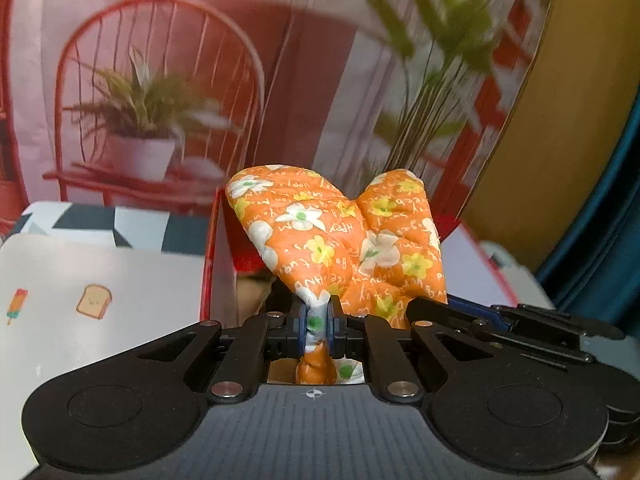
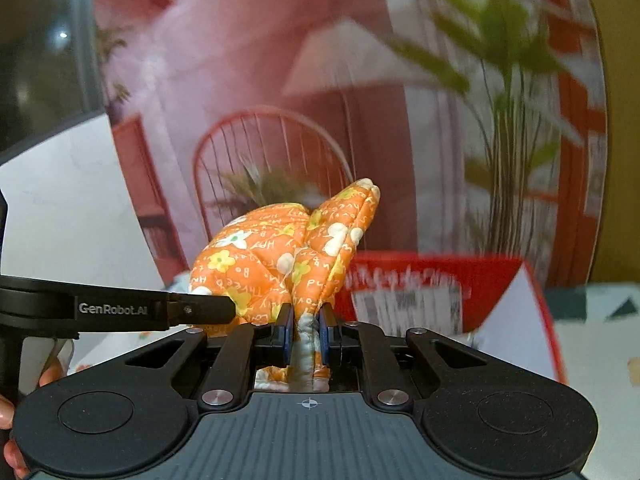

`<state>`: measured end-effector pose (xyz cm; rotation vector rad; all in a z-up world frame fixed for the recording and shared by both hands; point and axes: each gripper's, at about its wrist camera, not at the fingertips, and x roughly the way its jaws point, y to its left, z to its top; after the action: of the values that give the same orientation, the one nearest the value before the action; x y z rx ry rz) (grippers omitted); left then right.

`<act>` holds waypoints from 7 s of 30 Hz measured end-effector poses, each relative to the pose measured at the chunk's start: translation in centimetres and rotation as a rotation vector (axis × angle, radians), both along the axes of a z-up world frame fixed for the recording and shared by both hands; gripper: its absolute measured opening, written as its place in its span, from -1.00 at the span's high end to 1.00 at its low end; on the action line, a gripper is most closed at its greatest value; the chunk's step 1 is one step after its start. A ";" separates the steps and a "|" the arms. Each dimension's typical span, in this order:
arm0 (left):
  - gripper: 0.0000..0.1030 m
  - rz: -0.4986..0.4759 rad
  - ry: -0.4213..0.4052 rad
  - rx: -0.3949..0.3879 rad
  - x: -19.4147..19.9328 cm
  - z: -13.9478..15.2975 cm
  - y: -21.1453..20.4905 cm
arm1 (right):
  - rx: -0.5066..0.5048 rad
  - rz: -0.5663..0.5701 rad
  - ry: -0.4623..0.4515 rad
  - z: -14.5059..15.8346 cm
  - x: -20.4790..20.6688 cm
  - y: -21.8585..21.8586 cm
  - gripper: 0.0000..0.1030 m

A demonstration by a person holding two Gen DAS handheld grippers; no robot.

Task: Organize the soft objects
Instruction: 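Lift the orange oven mitt up with the left tool, then lower the oven mitt into the red box and open the left tool, then move the left tool down to the grey knit cloth and grasp it, then lift the grey cloth, carry it over the box, release it inside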

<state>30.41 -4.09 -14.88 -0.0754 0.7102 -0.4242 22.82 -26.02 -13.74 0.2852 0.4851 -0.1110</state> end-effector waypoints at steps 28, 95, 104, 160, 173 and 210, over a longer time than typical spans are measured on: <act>0.39 0.032 0.019 0.037 0.9 -1.6 1.0 | 0.205 -0.016 0.375 -6.6 5.7 -0.4 0.78; -0.68 0.108 0.034 0.010 -13.1 -10.6 4.8 | 0.121 -0.161 -0.005 -12.8 -16.1 -0.9 -0.76; -0.56 0.093 0.004 -0.009 -14.0 -10.5 5.0 | 0.132 -0.147 -0.017 -12.9 -16.4 -0.8 -0.62; 0.54 0.092 -0.269 -0.047 -18.0 -3.1 5.6 | 0.058 -0.154 -0.183 -5.7 -20.2 1.0 0.70; 0.55 0.075 -0.335 -0.055 -15.2 1.9 4.0 | 0.005 -0.139 -0.254 -0.4 -17.4 -1.6 0.70; 0.56 -0.076 0.056 0.171 -1.0 -2.0 -2.5 | 0.001 -0.045 0.187 -2.3 -2.8 -7.5 0.73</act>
<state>29.46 -6.60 -16.86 0.1009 0.8036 -0.4334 20.00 -33.50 -16.01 0.2880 0.6647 -0.1824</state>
